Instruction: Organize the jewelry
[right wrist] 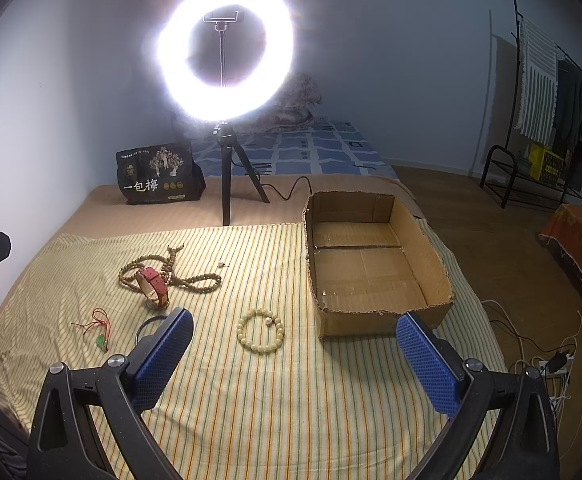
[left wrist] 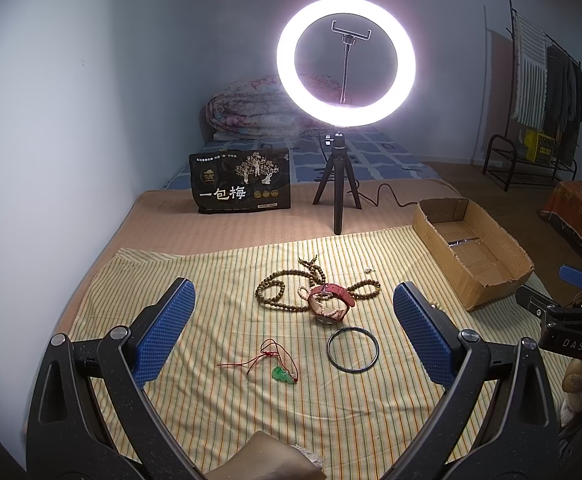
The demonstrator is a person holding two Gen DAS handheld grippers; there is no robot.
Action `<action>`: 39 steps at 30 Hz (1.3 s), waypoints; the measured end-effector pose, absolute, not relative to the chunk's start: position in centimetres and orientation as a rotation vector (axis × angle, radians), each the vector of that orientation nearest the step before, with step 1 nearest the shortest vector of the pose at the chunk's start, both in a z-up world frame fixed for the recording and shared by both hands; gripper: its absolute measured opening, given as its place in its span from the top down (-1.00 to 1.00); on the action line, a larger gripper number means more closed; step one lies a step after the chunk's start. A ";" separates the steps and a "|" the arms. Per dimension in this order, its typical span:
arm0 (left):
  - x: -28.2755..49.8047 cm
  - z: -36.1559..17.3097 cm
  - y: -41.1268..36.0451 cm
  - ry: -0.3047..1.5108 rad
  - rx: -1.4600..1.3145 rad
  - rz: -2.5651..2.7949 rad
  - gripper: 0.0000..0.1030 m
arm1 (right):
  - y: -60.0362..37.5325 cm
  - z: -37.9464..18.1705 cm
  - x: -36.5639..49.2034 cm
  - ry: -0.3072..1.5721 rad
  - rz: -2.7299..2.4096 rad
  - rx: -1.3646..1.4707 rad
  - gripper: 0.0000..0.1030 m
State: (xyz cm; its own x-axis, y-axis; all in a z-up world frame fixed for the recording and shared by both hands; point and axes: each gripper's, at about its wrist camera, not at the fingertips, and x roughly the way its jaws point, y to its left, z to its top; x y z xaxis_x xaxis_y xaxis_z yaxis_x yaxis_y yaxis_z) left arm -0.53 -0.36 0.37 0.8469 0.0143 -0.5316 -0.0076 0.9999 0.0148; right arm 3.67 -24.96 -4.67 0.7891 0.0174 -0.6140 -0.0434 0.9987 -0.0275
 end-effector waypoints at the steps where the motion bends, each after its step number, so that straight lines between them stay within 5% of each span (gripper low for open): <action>1: -0.5 0.3 -0.3 0.560 0.013 0.011 -0.96 | -25.0 -4.7 3.7 0.661 0.033 -0.040 -0.99; 35: 2.9 -2.3 1.8 0.676 0.003 0.017 -0.96 | -24.0 -6.4 5.5 0.736 0.101 -0.070 -0.98; 39: 3.6 -3.0 2.9 0.711 -0.031 0.011 -0.96 | -23.6 -7.0 6.5 0.772 0.130 -0.062 -0.86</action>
